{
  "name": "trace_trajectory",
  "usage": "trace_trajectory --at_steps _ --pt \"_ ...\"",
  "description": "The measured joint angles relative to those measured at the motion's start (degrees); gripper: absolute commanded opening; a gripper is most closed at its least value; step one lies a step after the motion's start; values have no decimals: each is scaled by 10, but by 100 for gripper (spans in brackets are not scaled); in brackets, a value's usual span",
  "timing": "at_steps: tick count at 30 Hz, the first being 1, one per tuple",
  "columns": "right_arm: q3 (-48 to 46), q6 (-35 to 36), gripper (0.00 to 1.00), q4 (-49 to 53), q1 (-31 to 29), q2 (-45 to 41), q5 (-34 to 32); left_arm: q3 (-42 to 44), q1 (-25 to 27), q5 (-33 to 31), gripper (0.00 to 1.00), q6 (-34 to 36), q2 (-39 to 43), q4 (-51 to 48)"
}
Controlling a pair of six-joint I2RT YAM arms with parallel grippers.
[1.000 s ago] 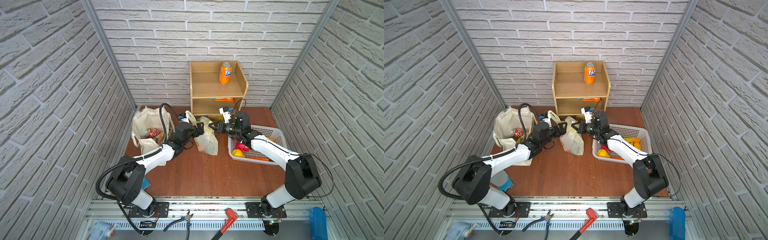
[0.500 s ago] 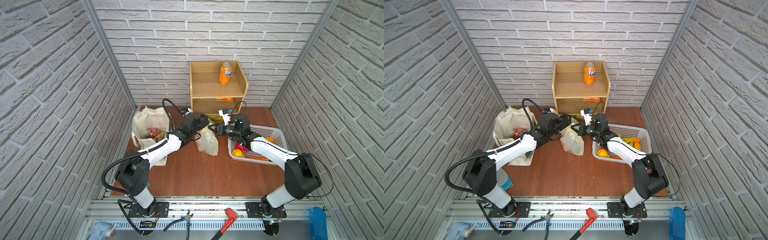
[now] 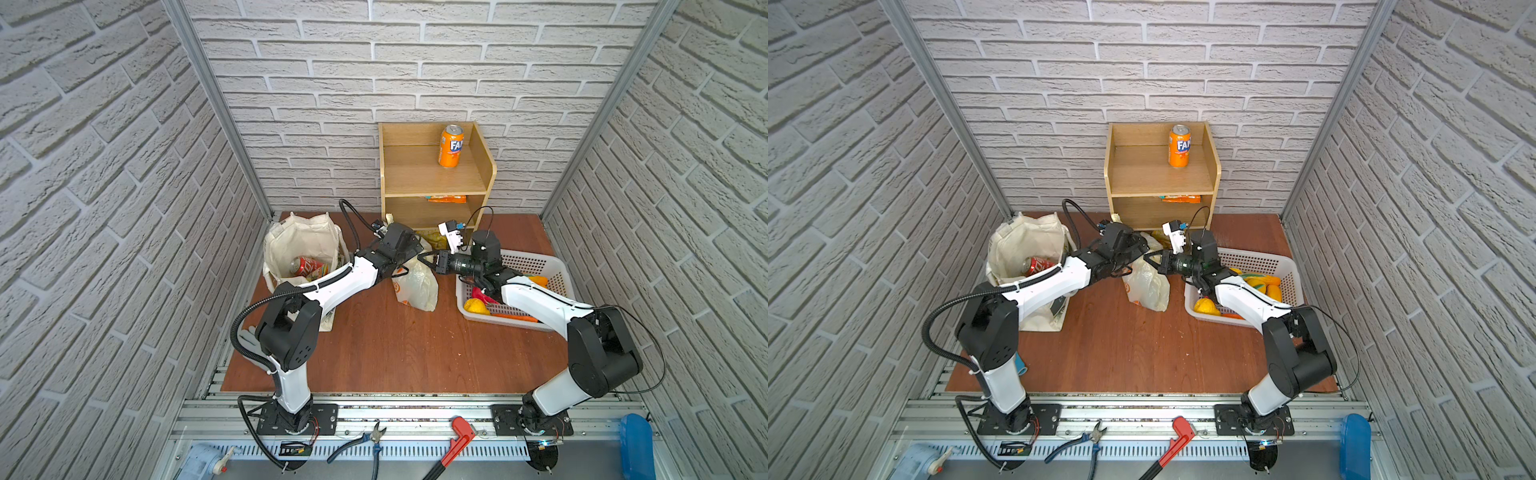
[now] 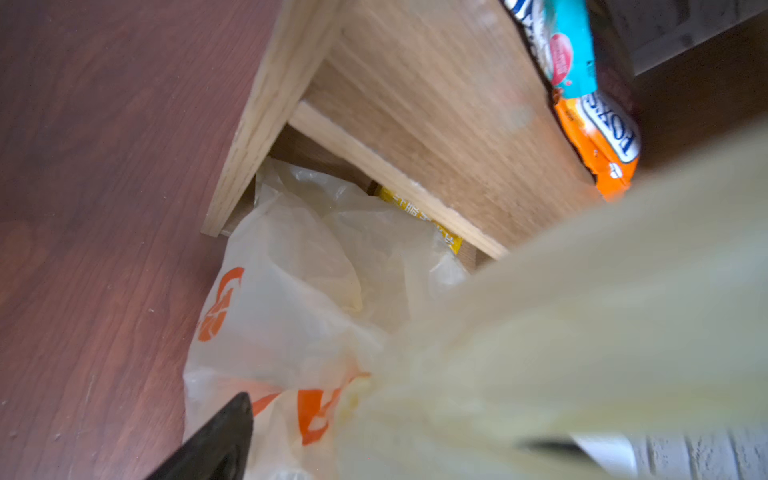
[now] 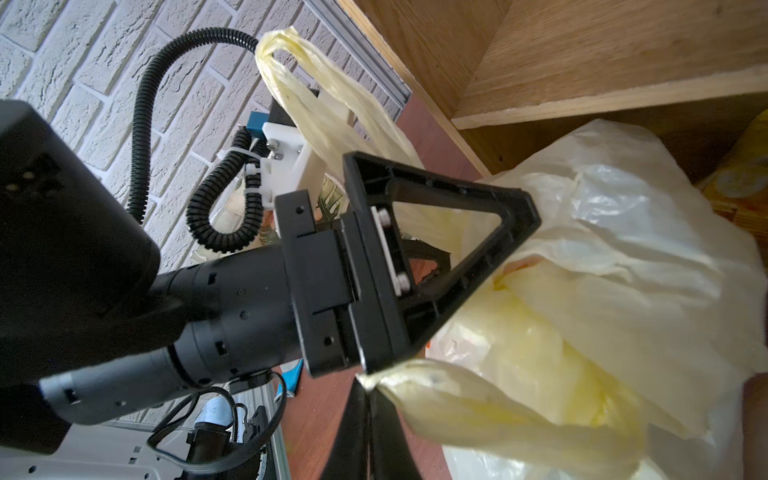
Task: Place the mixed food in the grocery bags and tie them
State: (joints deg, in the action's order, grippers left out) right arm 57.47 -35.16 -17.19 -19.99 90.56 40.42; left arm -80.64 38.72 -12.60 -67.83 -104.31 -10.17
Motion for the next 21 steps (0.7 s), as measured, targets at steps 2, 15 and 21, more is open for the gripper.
trace_trajectory --at_steps 2,15,21 --pt "-4 0 5 -6 0 1 7 0 0 1 63 1 -3 1" --pt "-28 2 45 -31 3 -10 27 4 1 21 0 18 -16 11" --pt "-28 28 56 37 10 -84 7 21 1 30 0 34 -14 19"
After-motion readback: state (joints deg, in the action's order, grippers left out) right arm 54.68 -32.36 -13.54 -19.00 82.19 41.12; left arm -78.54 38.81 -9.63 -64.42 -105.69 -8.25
